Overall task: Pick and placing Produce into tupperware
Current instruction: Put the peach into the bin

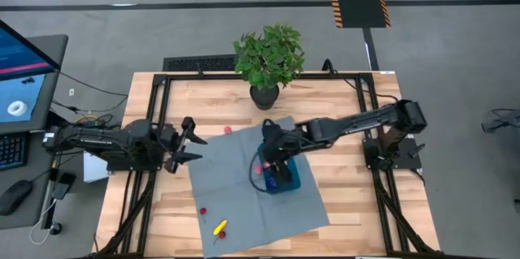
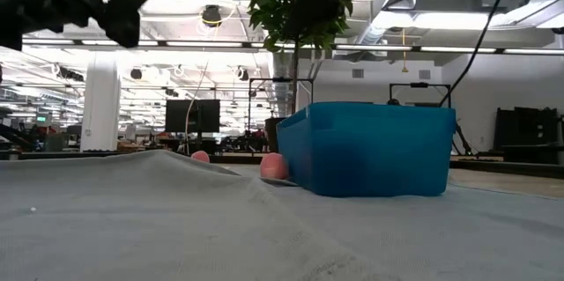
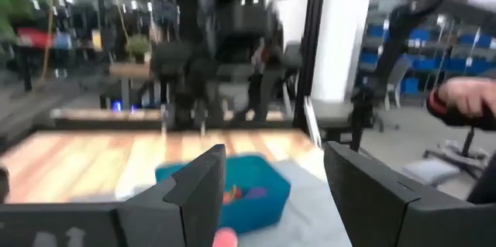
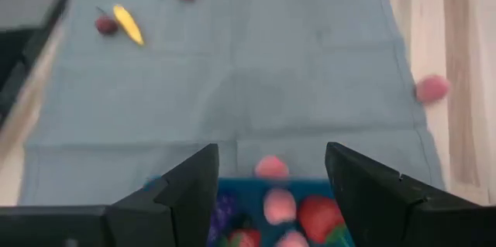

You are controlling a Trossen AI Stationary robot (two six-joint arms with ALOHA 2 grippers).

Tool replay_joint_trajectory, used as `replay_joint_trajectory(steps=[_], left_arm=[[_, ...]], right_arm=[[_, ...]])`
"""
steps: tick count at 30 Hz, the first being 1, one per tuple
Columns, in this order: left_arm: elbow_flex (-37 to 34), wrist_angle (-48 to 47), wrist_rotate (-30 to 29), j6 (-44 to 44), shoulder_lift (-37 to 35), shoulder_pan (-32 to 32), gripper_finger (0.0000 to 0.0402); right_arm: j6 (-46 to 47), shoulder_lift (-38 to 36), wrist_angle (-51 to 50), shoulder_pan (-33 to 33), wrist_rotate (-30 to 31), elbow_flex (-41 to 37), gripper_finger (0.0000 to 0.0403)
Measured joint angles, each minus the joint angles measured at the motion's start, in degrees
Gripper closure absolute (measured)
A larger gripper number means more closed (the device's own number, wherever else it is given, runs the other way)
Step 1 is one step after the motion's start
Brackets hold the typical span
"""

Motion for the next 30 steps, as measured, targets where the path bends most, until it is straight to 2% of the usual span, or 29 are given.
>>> replay_joint_trajectory(steps=[13, 22, 30], left_arm=[[-0.01, -10.81, -1.50, 2.64, -9.67, -0.05, 0.0191], [0.02, -13.65, -1.14, 3.72, -12.88, -0.05, 0.0191], [0.02, -15.46, -1.12, 4.13, -13.43, -0.05, 0.0191]], right_arm=[[-1.45, 17.87, -22.03, -2.16, 0.38, 21.80, 0.0143], [-3.99, 26.96, -29.86, -1.68, 0.36, 32.80, 0.0143], [-4.78, 31.74, -30.71, 1.08, 0.27, 38.35, 0.0143]])
